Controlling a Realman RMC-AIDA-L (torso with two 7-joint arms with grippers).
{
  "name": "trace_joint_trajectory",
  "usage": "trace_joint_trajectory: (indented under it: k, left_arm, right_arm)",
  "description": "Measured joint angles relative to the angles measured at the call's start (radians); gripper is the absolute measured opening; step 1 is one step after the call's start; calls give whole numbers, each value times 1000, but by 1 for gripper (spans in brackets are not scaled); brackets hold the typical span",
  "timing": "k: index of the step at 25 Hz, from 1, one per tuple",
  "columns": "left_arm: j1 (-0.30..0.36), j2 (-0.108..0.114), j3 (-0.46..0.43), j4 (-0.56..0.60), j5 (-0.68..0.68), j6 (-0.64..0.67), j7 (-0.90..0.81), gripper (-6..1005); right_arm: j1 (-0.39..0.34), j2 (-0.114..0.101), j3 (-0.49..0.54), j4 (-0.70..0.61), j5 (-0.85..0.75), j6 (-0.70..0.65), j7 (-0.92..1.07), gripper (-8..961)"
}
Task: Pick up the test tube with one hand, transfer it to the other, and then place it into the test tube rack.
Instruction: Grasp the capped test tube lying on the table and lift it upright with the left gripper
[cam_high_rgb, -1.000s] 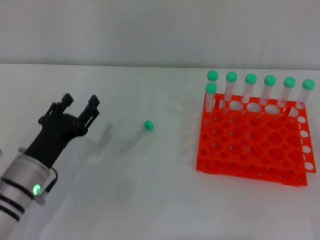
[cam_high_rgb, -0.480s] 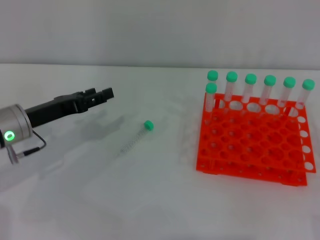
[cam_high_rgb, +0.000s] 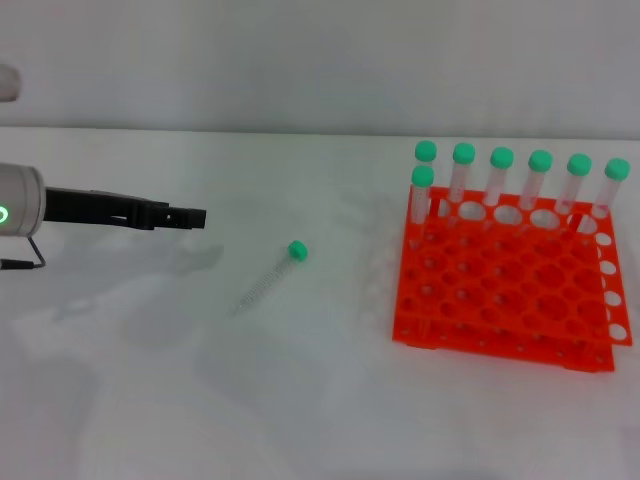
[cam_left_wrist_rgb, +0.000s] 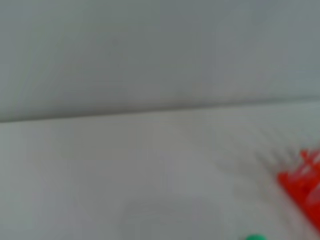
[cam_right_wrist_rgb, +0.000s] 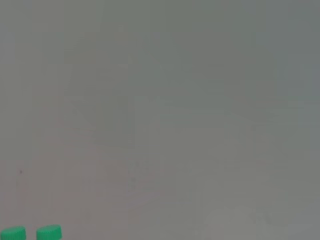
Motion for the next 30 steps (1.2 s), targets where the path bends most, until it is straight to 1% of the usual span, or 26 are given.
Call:
trace_joint_trajectory:
  k: [1,2,3,6,9,10,11,13,21,25,30]
  left_arm:
    - [-21,-18,42,-41,-3,10,-12,738]
    - [-48,-46,77,-95,0,30,-24,738]
    - [-55,-52,82,-109,2,36,-26,737]
    - [-121,-101,91,-225,59,105,-43,735]
    - [-175,-130,92,-299,131,161,-59,733]
    - [-196,-138,92,-315,177,168,-77,732]
    - [-204,-141,92,-319,191,169,-84,732]
    - [-223,-155,93,-320,242,168,-110,731]
    - [-258,-219,94,-307,337,124,-144,725]
    - [-262,-231,95,-306,355,98,-166,723]
    - [-261,-235,95,-289,358,80,-177,720]
  right_arm:
    - [1,0,0,0,0,0,0,812]
    - [2,0,-1,0,0,0,0,812]
    - [3,0,-1,0,0,0,0,812]
    - [5,0,-1,0,0,0,0,810]
    - [7,0,-1,0,0,-1,0,809]
    - [8,0,-1,-1,0,-1,0,808]
    - [8,0,-1,-1,0,-1,0,808]
    - [8,0,0,-2,0,-1,0,807]
    - [18,-1,0,-3,1,-2,26,803]
    - [21,-1,0,-3,0,-4,28,801]
    - [23,-1,0,-3,1,-4,28,799]
